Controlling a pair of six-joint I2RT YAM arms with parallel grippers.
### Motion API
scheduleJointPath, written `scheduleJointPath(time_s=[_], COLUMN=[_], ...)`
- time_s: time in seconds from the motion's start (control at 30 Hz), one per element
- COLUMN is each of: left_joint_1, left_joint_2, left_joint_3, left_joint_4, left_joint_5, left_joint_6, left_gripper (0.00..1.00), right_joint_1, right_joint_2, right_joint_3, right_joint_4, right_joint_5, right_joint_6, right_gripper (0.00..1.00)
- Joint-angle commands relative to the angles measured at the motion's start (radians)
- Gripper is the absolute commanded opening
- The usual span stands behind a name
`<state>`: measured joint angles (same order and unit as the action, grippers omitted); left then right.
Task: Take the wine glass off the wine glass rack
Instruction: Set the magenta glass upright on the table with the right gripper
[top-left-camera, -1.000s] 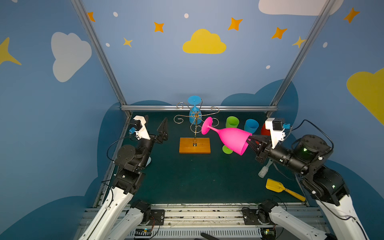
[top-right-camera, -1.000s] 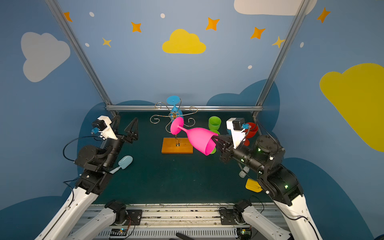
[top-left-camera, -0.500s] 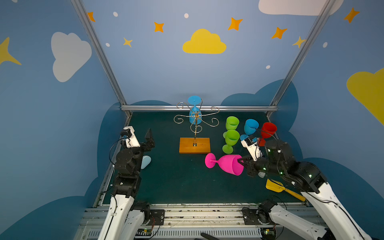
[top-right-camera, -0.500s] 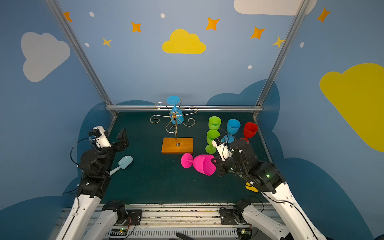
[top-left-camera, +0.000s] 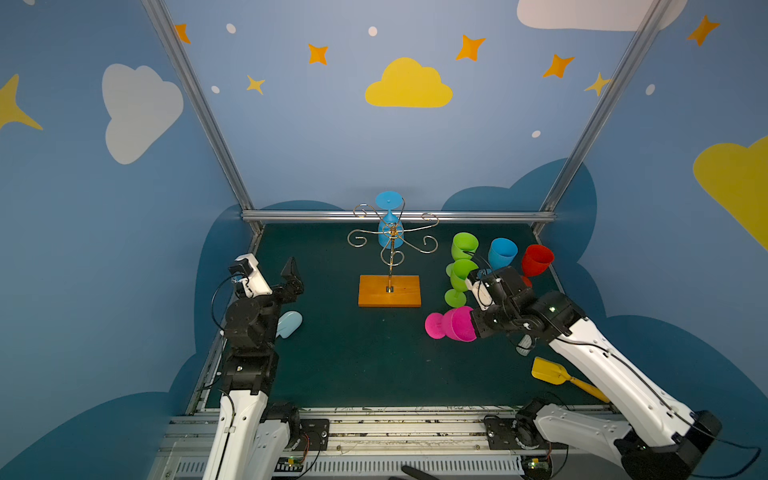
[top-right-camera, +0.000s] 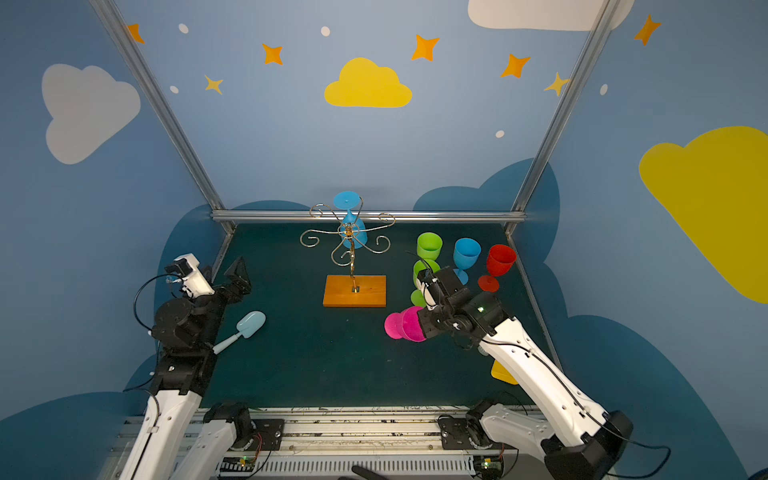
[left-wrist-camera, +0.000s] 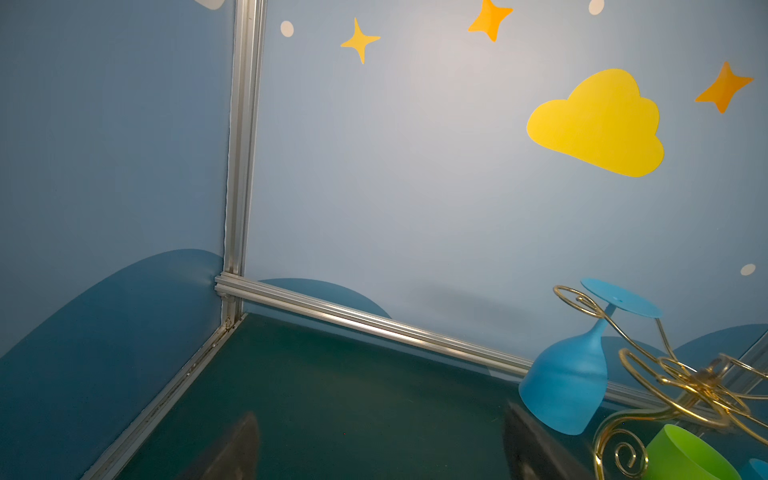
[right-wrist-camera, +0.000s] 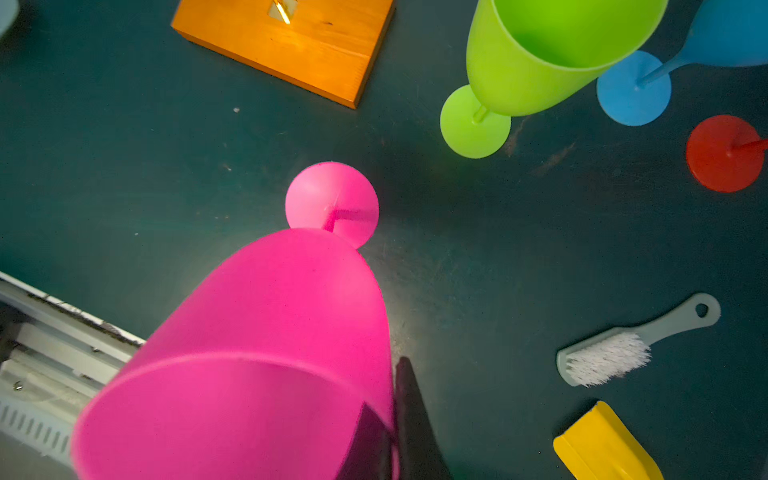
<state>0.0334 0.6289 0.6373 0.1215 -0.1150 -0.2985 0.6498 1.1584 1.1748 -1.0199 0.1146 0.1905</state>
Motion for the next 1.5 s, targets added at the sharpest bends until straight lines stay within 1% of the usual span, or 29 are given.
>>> scheduleJointPath(time_s=[0.0,0.23,0.37,0.43,0.6,0.73,0.93,1.1,1.2,1.27,1.37,1.4,1.47], left_joint_1=[0.008,0.018,0.023,0.024,0.032,0.037,0.039,0.04,0.044,0.051,0.062,0.067,0.075], left_joint_2=[-0.006,-0.002,-0.005,-0.002,-0.002,-0.005,-0.004,-0.002,0.004,0.016,0.062,0.084,0.133], left_joint_3=[0.002,-0.002,-0.003,-0.004,-0.004,-0.005,-0.006,-0.007,-0.004,0.006,0.048,0.071,0.124], left_joint_4=[-0.002,0.001,0.002,0.003,0.004,0.006,0.006,0.006,0.004,-0.005,-0.037,-0.054,-0.083], left_joint_5=[0.014,0.017,0.021,0.024,0.027,0.025,0.02,0.02,0.026,0.047,0.098,0.117,0.17], left_joint_6=[-0.018,-0.038,-0.044,-0.045,-0.048,-0.047,-0.049,-0.051,-0.064,-0.084,-0.126,-0.142,-0.171], left_gripper=[0.9,0.9,0.9,0.9,0.9,0.9,0.9,0.9,0.89,0.89,0.89,0.89,0.88], right_joint_1=[0.005,0.003,0.001,-0.001,-0.007,-0.013,-0.027,-0.05,-0.068,-0.077,-0.085,-0.087,-0.091], right_joint_2=[0.044,0.162,0.226,0.261,0.34,0.355,0.333,0.275,0.198,0.126,-0.018,-0.075,-0.195], right_joint_3=[-0.009,0.03,0.067,0.098,0.187,0.222,0.235,0.229,0.212,0.185,0.105,0.057,-0.043], right_joint_4=[0.054,0.098,0.076,0.046,-0.038,-0.042,-0.016,0.001,0.027,0.068,0.185,0.251,0.389], right_joint_5=[0.042,0.054,0.059,0.053,0.034,-0.009,-0.051,-0.086,-0.093,-0.095,-0.092,-0.084,-0.092], right_joint_6=[0.007,0.014,0.012,0.011,0.021,0.03,0.02,0.018,0.019,0.007,0.022,0.031,0.008], right_gripper=[0.0,0.0,0.0,0.02,0.1,0.15,0.32,0.4,0.45,0.51,0.62,0.65,0.72])
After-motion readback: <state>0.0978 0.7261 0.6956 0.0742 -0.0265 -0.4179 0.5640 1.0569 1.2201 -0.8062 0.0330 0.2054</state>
